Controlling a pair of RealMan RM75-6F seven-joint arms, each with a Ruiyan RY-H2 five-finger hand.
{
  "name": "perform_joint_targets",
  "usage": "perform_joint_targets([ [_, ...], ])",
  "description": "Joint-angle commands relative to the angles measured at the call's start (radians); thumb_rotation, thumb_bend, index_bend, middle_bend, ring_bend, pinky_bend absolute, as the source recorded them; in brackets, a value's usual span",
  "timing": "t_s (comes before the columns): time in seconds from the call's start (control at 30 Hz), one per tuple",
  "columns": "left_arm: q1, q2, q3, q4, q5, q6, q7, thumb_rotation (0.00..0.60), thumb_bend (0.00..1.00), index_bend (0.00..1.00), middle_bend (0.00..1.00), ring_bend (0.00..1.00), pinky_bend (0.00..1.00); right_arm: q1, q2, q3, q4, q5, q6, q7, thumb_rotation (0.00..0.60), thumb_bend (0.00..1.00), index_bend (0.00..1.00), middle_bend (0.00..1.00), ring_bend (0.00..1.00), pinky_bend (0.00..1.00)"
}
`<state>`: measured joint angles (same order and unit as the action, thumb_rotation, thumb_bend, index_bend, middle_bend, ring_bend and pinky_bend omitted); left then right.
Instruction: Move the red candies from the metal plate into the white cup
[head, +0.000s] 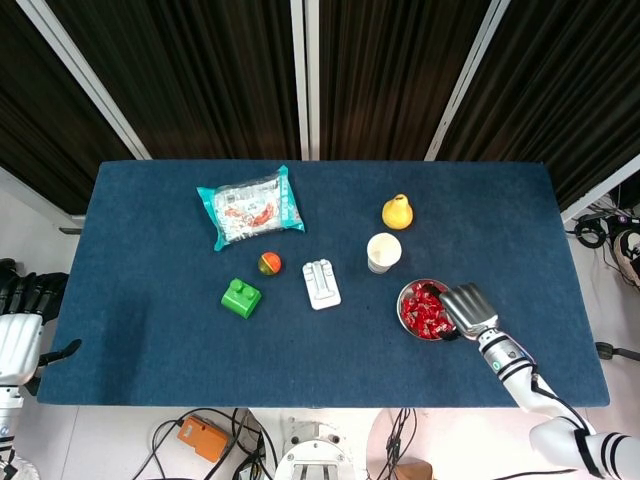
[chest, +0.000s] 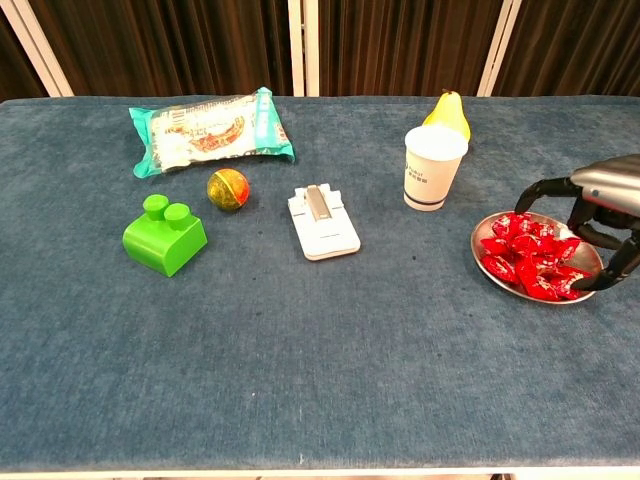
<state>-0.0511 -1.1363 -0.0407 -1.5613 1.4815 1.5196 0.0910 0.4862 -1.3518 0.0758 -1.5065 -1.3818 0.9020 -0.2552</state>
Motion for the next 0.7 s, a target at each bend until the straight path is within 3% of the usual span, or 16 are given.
perform_joint_targets([
  [0.03, 0.001, -0.001, 0.001, 0.003, 0.001, 0.001, -0.003, 0.6, 0.0, 0.14, 0.14, 0.04, 0.0, 0.016, -0.024, -0.005, 0.025, 0.009, -0.018, -0.007, 0.6, 0.41, 0.37, 0.9, 1.0, 1.0],
  [0.33, 0.008, -0.003, 0.001, 0.009, 0.004, 0.014, -0.009, 0.6, 0.0, 0.14, 0.14, 0.04, 0.0, 0.029, -0.056, -0.007, 0.068, 0.003, 0.008, 0.025, 0.6, 0.68, 0.62, 0.92, 1.0, 1.0],
  [0.7, 0.006, -0.004, -0.003, 0.012, 0.005, 0.013, -0.009, 0.6, 0.0, 0.14, 0.14, 0.04, 0.0, 0.024, 0.048, 0.032, -0.006, -0.022, 0.101, 0.088, 0.6, 0.7, 0.68, 0.93, 1.0, 1.0],
])
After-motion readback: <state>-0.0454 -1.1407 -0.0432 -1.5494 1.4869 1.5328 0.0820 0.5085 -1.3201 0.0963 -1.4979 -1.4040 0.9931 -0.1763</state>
